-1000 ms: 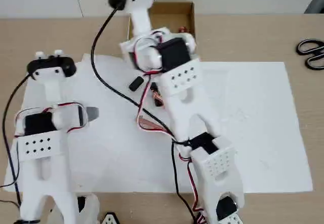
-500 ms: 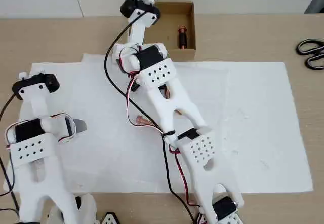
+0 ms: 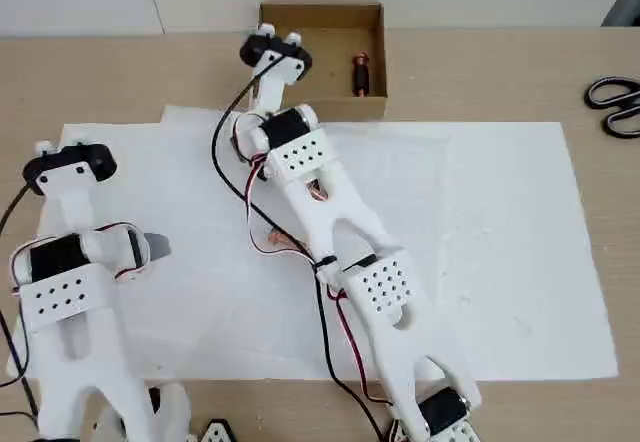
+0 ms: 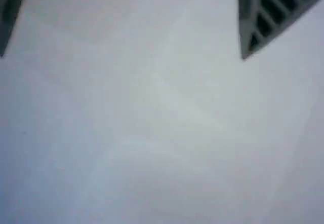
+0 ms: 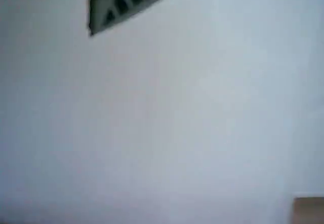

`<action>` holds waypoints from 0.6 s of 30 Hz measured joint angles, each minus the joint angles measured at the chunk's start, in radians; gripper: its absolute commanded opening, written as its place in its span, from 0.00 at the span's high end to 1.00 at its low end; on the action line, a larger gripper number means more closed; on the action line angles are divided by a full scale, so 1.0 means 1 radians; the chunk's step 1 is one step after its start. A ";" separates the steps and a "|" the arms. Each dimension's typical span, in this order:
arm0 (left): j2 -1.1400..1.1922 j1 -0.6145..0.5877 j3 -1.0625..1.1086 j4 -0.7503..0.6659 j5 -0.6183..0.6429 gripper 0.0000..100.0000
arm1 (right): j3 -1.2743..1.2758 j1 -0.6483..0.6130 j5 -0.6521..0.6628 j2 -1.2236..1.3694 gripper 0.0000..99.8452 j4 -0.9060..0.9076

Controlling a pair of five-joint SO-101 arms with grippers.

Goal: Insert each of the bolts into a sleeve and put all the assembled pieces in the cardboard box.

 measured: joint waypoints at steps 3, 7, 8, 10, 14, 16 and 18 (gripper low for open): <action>0.000 0.000 0.000 0.000 0.000 0.72 | 0.000 0.000 -0.035 0.012 0.71 0.000; 0.000 0.000 0.000 -0.018 0.000 0.72 | 0.000 0.000 -0.044 0.014 0.71 0.000; 0.000 0.000 0.000 -0.018 0.000 0.72 | 0.000 0.000 -0.044 0.014 0.71 0.000; 0.000 0.000 0.000 -0.021 0.000 0.72 | 0.000 0.000 -0.044 0.014 0.71 0.000; 0.000 0.000 0.000 -0.021 0.000 0.72 | 0.000 0.000 -0.066 0.032 0.71 0.000; 0.000 0.000 0.000 -0.021 0.000 0.72 | 0.000 0.000 -0.100 0.035 0.71 -0.002; 0.000 0.000 0.000 -0.021 0.000 0.72 | 0.000 0.000 -0.117 0.035 0.71 -0.002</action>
